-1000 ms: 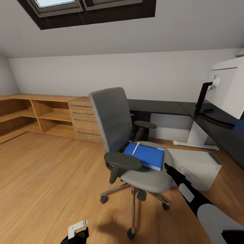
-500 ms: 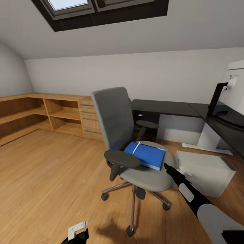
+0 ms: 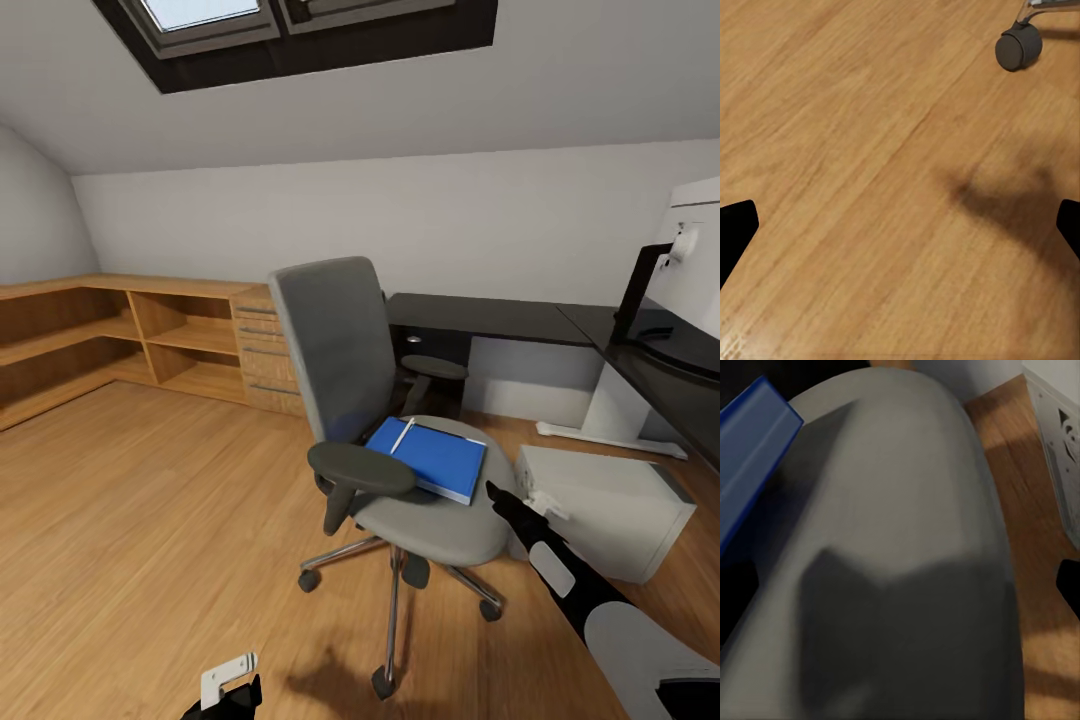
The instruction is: In the bedroom, organize the workspace by keeping the computer under the desk, ensuring the monitor is on the desk, placing the keyboard on the desk next to the monitor, placing the mouse on the desk next to the keyboard, moving the folder from the swivel chair onto the desk next to the mouse, stacking the notebook on top of the folder with the pen on top of the notebook, and positioning the swivel chair next to the desk.
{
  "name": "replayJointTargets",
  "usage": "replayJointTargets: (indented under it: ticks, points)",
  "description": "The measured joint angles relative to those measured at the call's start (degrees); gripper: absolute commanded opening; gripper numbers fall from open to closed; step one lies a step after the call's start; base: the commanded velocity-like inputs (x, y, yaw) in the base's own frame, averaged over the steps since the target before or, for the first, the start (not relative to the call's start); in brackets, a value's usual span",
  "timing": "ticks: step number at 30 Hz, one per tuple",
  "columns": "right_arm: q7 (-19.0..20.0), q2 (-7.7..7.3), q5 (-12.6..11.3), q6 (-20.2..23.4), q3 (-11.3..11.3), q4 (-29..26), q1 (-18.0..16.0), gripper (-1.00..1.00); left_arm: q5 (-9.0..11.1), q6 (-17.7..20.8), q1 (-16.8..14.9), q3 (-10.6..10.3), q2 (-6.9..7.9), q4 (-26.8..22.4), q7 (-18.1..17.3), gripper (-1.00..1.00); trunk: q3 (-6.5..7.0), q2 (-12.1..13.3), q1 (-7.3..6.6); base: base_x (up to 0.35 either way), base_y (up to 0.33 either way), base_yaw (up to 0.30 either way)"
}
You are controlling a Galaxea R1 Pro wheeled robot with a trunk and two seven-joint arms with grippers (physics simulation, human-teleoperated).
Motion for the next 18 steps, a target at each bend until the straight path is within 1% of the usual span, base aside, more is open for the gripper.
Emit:
replayJointTargets:
  ticks: [6, 12, 15, 18]
  points:
    - [0.0, -0.12, -0.1, 0.1, -0.1, 0.1, 0.0, 1.0, 0.0, 0.0, 0.0, 0.0, 0.0, 0.0, 0.0, 1.0, 0.0, 0.0, 0.0, 0.0, 0.0, 0.0]
    - [0.0, -0.96, -0.5, 0.2, -0.1, 0.5, 0.0, 1.0, 0.0, -0.1, 0.0, 0.0, 0.0, 0.0, 0.0, 1.0, 0.0, 0.0, 0.0, 0.0, 0.0, 0.0]
    - [0.0, -1.36, -2.3, 0.2, -0.1, 1.0, 0.0, 1.0, 0.0, -0.9, 0.0, 0.0, 0.0, 0.1, 0.0, 1.0, 0.0, 0.0, 0.0, 0.0, 0.0, 0.0]
    - [0.0, -1.96, -5.6, 0.7, -0.1, 1.6, 0.0, 1.0, -0.2, -2.6, 0.0, 0.0, 0.0, 0.7, 0.1, 1.0, 0.0, 0.0, 0.0, 0.0, 0.0, 0.0]
